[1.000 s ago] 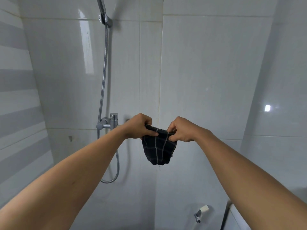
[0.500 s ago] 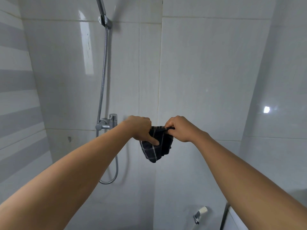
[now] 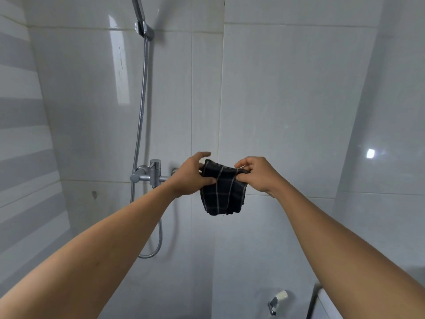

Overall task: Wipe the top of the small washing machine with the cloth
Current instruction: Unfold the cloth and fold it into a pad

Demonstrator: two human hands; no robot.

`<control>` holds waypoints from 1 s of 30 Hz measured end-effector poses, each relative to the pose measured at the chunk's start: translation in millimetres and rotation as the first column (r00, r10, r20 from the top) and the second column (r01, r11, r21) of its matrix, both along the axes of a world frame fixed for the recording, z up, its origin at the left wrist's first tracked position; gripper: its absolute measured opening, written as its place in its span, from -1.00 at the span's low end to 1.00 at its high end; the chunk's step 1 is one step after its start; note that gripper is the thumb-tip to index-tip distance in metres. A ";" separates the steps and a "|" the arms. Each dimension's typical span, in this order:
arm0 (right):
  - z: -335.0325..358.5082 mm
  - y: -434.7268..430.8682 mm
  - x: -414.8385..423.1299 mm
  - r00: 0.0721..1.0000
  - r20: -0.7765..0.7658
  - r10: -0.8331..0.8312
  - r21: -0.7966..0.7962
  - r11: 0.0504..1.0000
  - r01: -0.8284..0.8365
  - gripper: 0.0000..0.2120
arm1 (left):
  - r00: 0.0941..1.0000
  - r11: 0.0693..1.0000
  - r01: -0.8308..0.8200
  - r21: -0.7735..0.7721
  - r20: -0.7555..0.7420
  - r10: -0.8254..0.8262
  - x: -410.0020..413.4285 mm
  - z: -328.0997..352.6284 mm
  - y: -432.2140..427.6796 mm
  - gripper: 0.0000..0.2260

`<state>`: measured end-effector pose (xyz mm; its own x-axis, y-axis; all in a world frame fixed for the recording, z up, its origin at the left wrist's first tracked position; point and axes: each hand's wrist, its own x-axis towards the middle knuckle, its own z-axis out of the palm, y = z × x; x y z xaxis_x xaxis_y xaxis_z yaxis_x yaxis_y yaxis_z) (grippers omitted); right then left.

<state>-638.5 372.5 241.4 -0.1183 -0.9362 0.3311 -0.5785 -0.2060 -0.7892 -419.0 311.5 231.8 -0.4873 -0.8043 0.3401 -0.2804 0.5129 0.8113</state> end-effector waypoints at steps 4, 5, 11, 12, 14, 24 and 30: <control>-1.4 3.7 5.2 0.966 0.257 0.022 0.045 0.998 -0.035 -0.92 | 0.975 0.983 0.077 0.165 -0.218 -0.040 -9.4 0.7 3.8 -0.77; -1.7 5.9 7.0 0.941 0.337 0.039 0.058 0.996 -0.062 -0.93 | 0.961 0.972 0.110 0.207 -0.272 -0.051 -12.3 1.0 4.9 -0.79; -4.6 13.5 10.0 0.824 0.555 0.113 -0.022 0.992 -0.121 -0.76 | 0.934 0.981 0.014 0.196 -0.352 0.057 -25.0 1.2 5.1 -0.82; -5.6 14.8 11.5 0.803 0.581 0.131 -0.036 0.990 -0.136 -0.75 | 0.931 0.982 0.001 0.187 -0.360 0.068 -27.4 1.2 5.5 -0.79; -7.5 18.6 16.6 0.736 0.652 0.182 -0.056 0.980 -0.192 -0.74 | 0.920 0.983 0.006 0.182 -0.387 0.066 -33.0 3.1 9.5 -0.72; -12.8 25.9 47.5 0.729 0.673 0.126 -0.176 0.984 -0.007 -0.79 | 0.857 0.891 -0.450 0.050 -0.255 0.448 -50.7 1.3 18.8 -0.59; -18.7 34.7 64.8 0.813 0.533 0.234 -0.173 0.971 -0.166 -0.44 | 0.888 0.945 -0.025 0.327 -0.426 0.172 -52.6 -6.7 38.1 -0.81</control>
<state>-573.7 407.2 222.7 -0.1254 -0.9192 0.3733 0.0037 -0.3767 -0.9263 -471.6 349.7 225.1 -0.2566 -0.9385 0.2309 0.1097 0.2091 0.9717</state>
